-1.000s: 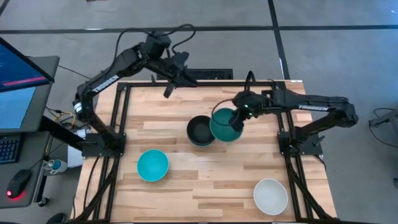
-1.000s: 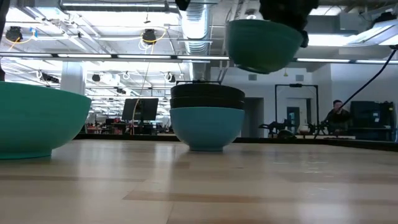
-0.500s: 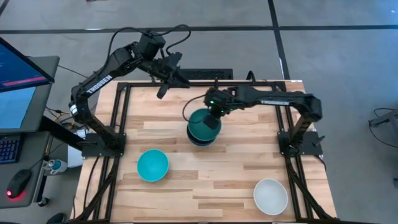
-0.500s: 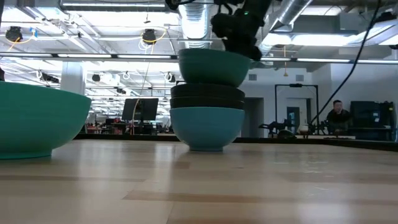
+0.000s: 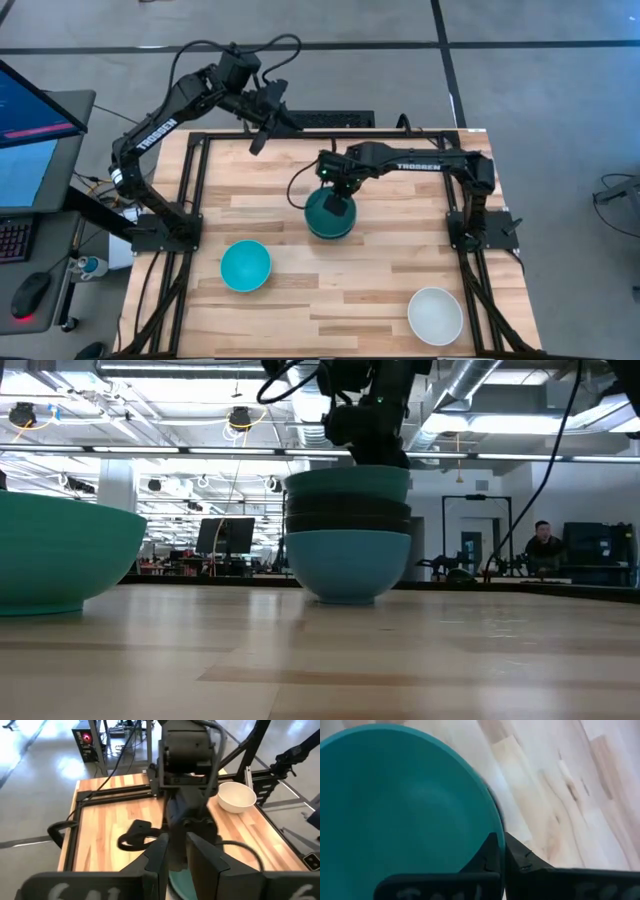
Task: Nest bowls inside each other
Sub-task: Stack the green bowl on the black bowl
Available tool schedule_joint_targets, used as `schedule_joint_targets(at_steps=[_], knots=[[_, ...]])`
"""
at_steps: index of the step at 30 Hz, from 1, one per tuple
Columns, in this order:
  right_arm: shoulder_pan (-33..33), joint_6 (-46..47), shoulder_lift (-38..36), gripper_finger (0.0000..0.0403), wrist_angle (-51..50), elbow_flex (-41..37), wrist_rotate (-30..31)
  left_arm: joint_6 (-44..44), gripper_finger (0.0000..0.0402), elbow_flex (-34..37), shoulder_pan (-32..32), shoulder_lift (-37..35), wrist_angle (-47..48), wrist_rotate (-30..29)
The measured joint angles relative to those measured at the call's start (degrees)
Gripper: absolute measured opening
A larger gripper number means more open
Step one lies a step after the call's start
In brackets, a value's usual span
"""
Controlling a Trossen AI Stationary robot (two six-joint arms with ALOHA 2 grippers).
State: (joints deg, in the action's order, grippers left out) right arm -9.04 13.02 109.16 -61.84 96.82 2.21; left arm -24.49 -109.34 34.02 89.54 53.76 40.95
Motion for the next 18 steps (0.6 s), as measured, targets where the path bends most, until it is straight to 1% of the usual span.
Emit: schedule_joint_targets(at_steps=[5, 9, 13, 15, 18], knots=[[0.7, 0.0, 0.0, 0.0010, 0.1, 0.0, -0.5, -0.4, 0.0057, 0.0, 0.0, 0.0, 0.0, 0.2], [1.4, 0.2, 0.0, 0.0010, -3.0, 0.0, -0.6, -0.4, 0.0057, 0.0, 0.0, 0.0, 0.0, 0.2], [2.3, 0.6, -0.1, 0.0010, -3.4, -0.6, -0.6, -0.4, 0.0057, 0.0, 0.0, 0.0, 0.0, 0.2], [2.7, 0.6, -0.1, 0.0017, -3.0, -0.6, -0.6, -0.4, 0.0057, 0.0, 0.0, 0.0, 0.0, 0.2], [3.2, 0.5, -0.1, 0.0038, -2.4, -0.6, -0.7, -0.2, 0.0057, 0.0, 0.0, 0.0, 0.0, 0.2]])
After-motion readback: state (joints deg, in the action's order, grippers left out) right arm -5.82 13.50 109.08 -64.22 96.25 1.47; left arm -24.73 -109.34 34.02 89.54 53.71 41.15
